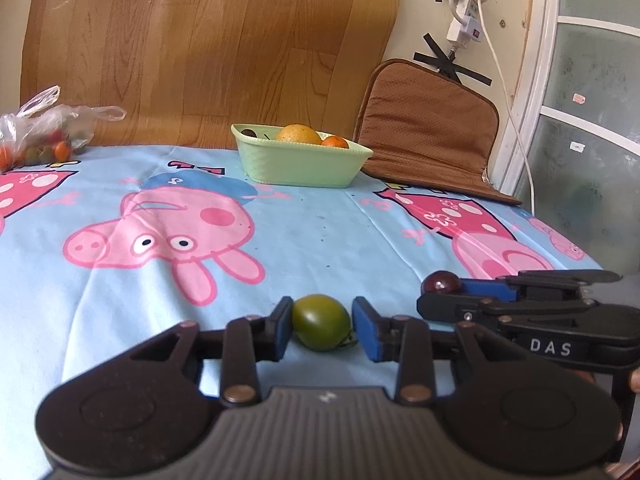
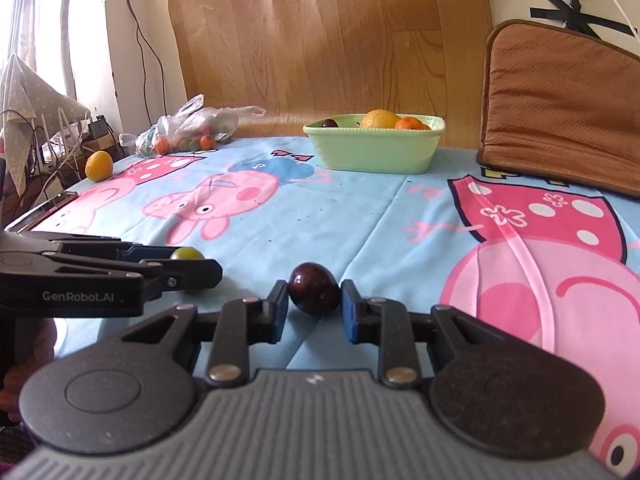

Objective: Organize fruits
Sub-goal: 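Carry the tomato and cherry over the green bowl and release them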

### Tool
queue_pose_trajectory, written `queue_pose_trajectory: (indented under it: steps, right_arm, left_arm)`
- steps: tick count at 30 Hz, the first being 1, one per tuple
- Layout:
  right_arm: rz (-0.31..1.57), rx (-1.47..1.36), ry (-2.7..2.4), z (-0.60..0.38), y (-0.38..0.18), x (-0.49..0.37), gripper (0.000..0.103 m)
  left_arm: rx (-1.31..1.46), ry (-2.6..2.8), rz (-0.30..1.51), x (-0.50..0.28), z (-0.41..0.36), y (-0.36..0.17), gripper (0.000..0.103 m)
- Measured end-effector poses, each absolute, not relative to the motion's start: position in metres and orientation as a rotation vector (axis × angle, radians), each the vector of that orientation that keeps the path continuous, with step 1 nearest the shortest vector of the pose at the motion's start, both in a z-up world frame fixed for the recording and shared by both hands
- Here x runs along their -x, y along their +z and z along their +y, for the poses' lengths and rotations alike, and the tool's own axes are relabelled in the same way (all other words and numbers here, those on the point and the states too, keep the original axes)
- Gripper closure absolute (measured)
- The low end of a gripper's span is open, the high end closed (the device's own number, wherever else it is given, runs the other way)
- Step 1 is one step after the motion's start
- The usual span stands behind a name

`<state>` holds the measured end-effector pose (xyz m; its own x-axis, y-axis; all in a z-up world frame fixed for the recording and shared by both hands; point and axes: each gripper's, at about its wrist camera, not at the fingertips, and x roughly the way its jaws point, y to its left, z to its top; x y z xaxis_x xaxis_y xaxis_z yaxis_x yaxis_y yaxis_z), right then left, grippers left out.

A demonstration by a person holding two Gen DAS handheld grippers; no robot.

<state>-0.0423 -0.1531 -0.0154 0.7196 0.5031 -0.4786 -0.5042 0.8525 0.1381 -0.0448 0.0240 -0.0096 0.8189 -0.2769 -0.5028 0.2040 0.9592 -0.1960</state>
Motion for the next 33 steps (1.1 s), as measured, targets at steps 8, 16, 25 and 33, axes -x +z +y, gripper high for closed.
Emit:
queue_pose_trajectory:
  steps: [8, 16, 25, 33]
  right_arm:
    - [0.486, -0.021, 0.577, -0.156, 0.000, 0.033, 0.073]
    - [0.395, -0.011, 0.527, -0.144, 0.036, -0.070, 0.073]
    - [0.438, 0.003, 0.507, -0.115, 0.013, -0.174, 0.071]
    - [0.374, -0.025, 0.501, -0.128, 0.027, -0.142, 0.071]
  left_arm:
    - [0.268, -0.330, 0.605, 0.018, 0.044, 0.009, 0.073]
    - [0.204, -0.307, 0.519, -0.101, 0.044, 0.070, 0.073]
    - [0.171, -0.219, 0.596, -0.209, 0.037, 0.040, 0.069]
    - [0.221, -0.204, 0.564, -0.169, 0.042, 0.048, 0.066]
